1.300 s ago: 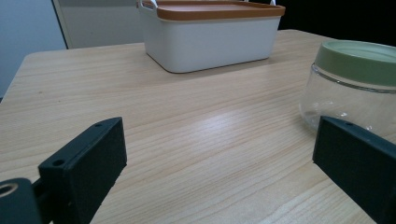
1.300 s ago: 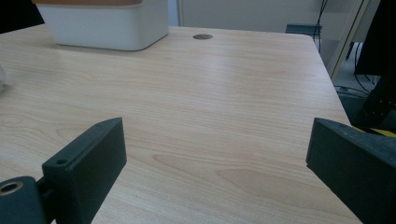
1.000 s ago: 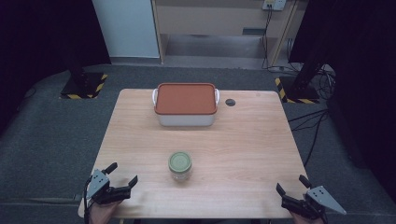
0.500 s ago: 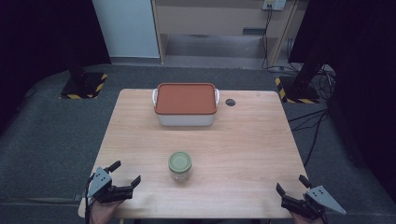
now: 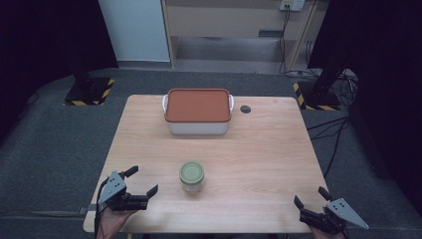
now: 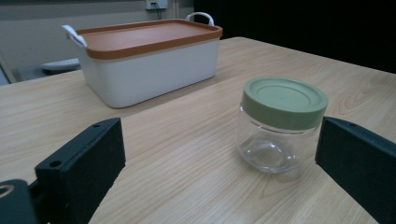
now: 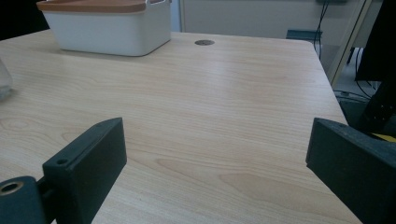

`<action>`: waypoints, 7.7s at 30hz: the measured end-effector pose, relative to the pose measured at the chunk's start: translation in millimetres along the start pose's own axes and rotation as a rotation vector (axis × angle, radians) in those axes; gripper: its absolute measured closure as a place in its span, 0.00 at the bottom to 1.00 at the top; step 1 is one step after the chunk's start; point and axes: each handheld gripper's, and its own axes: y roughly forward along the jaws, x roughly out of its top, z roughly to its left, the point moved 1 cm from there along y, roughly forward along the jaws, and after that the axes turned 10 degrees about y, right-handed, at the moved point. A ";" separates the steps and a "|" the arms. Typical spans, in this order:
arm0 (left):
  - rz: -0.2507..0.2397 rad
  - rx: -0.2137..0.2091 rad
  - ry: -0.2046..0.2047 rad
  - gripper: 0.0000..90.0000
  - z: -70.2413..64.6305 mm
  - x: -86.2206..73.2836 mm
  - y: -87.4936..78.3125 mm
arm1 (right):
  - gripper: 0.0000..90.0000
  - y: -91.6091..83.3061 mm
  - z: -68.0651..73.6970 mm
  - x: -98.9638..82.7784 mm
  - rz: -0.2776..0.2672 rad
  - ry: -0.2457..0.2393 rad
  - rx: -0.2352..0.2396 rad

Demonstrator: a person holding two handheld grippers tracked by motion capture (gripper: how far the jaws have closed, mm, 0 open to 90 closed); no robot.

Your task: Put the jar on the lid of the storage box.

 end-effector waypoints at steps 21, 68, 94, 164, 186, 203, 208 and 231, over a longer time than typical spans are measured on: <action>0.024 -0.158 0.014 0.00 8.9 15.9 43.2 | 0.06 -0.5 0.0 -0.2 -0.003 -0.006 0.007; 0.040 -0.296 0.020 0.04 2.7 10.1 132.2 | 0.06 -0.4 -2.0 -0.7 -0.003 0.003 0.017; 0.007 -0.281 0.063 0.10 -3.7 -2.2 140.0 | 0.06 -1.1 -3.7 -1.3 -0.008 0.010 0.023; 0.010 -0.070 -0.029 0.10 68.7 126.4 204.0 | 0.07 -0.1 -5.4 -1.4 -0.003 0.014 0.034; 0.027 0.075 -0.031 0.10 90.1 143.1 264.1 | 0.07 -0.6 -6.6 -1.6 -0.003 0.024 0.034; 0.095 0.131 -0.057 0.10 96.9 128.8 295.7 | 0.07 -0.8 -7.5 -1.9 -0.003 0.027 0.037; 0.101 0.138 -0.062 0.10 96.6 127.1 299.2 | 0.07 -1.4 -7.7 -2.0 -0.004 0.028 0.038; 0.070 0.145 -0.118 0.03 102.0 119.1 295.6 | 0.07 -1.6 -8.1 -1.8 -0.002 0.026 0.044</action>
